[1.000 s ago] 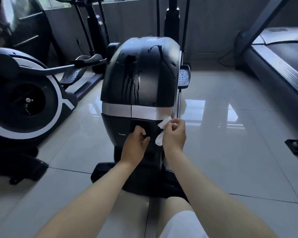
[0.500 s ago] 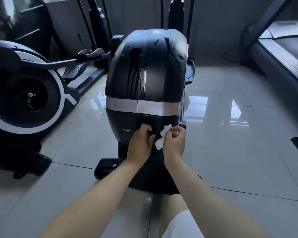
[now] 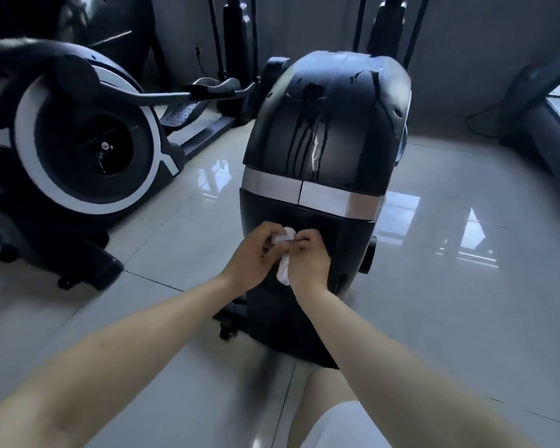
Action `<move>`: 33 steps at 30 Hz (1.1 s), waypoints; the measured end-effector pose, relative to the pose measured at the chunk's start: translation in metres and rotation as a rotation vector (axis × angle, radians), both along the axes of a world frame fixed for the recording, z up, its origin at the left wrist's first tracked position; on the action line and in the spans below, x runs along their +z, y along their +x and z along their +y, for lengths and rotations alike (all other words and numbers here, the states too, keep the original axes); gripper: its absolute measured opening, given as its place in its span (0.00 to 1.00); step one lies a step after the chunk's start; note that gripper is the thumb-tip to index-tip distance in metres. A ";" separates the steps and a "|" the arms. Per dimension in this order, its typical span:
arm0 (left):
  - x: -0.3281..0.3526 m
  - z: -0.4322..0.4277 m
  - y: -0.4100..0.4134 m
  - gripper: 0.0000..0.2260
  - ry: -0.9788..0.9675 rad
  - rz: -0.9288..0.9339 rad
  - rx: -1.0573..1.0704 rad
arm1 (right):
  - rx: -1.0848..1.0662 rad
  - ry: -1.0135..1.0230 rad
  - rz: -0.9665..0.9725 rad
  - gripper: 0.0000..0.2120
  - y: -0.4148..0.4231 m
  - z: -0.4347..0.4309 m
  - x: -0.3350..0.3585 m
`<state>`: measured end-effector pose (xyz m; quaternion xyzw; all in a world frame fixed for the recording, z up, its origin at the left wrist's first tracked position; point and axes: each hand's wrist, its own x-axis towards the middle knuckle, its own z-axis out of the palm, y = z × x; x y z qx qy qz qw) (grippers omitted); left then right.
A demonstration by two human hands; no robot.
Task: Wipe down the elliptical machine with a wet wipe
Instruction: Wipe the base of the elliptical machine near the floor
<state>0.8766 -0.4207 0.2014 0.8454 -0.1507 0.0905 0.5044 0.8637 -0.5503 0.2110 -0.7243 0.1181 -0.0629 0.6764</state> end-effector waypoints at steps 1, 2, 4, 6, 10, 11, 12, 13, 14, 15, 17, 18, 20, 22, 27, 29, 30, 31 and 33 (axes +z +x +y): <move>-0.003 0.003 0.002 0.08 -0.022 0.014 0.031 | 0.045 -0.047 -0.006 0.05 0.001 0.002 0.002; -0.005 0.006 0.004 0.07 -0.053 0.032 0.065 | 0.089 -0.100 -0.016 0.06 0.002 0.004 0.002; -0.011 0.005 0.006 0.06 -0.116 0.068 0.142 | 0.149 -0.178 -0.035 0.09 0.005 0.006 -0.001; -0.015 0.000 0.007 0.05 -0.171 0.076 0.219 | 0.167 -0.211 -0.060 0.11 0.006 0.006 -0.002; -0.023 -0.009 0.006 0.04 -0.260 0.088 0.350 | 0.185 -0.335 -0.115 0.10 0.010 0.005 -0.002; -0.026 -0.010 0.005 0.05 -0.281 0.104 0.374 | 0.190 -0.362 -0.121 0.10 0.008 0.005 -0.002; -0.029 -0.010 0.004 0.05 -0.297 0.126 0.391 | 0.193 -0.387 -0.128 0.10 0.008 0.005 -0.002; -0.032 -0.010 0.004 0.05 -0.307 0.148 0.400 | 0.196 -0.422 -0.135 0.10 0.006 0.004 -0.002; -0.034 -0.010 0.003 0.05 -0.312 0.174 0.406 | 0.198 -0.461 -0.142 0.11 0.006 0.003 -0.003; -0.035 -0.010 0.003 0.05 -0.316 0.199 0.412 | 0.202 -0.501 -0.148 0.11 0.005 0.002 -0.003; -0.039 -0.009 0.005 0.05 -0.327 0.228 0.451 | 0.209 -0.561 -0.166 0.12 0.005 -0.001 -0.004; -0.039 -0.009 0.005 0.05 -0.334 0.239 0.469 | 0.216 -0.584 -0.171 0.12 0.005 -0.003 -0.004; -0.038 -0.009 0.007 0.07 -0.336 0.276 0.494 | 0.235 -0.633 -0.177 0.13 0.006 -0.007 -0.001; -0.038 -0.007 0.011 0.12 -0.368 0.302 0.531 | 0.231 -0.671 -0.210 0.14 0.007 -0.010 0.004; -0.024 -0.011 0.014 0.05 -0.440 0.200 0.546 | 0.176 -0.720 -0.337 0.12 0.015 -0.012 0.026; -0.016 -0.022 0.011 0.05 -0.468 0.108 0.473 | 0.163 -0.763 -0.341 0.12 0.017 -0.013 0.031; -0.012 -0.027 0.010 0.05 -0.483 0.068 0.442 | 0.158 -0.776 -0.338 0.12 0.018 -0.012 0.032; -0.011 -0.030 0.011 0.06 -0.478 0.032 0.422 | 0.156 -0.786 -0.329 0.12 0.018 -0.012 0.033; -0.016 -0.033 0.015 0.06 -0.453 -0.007 0.410 | 0.155 -0.798 -0.307 0.13 0.017 -0.010 0.031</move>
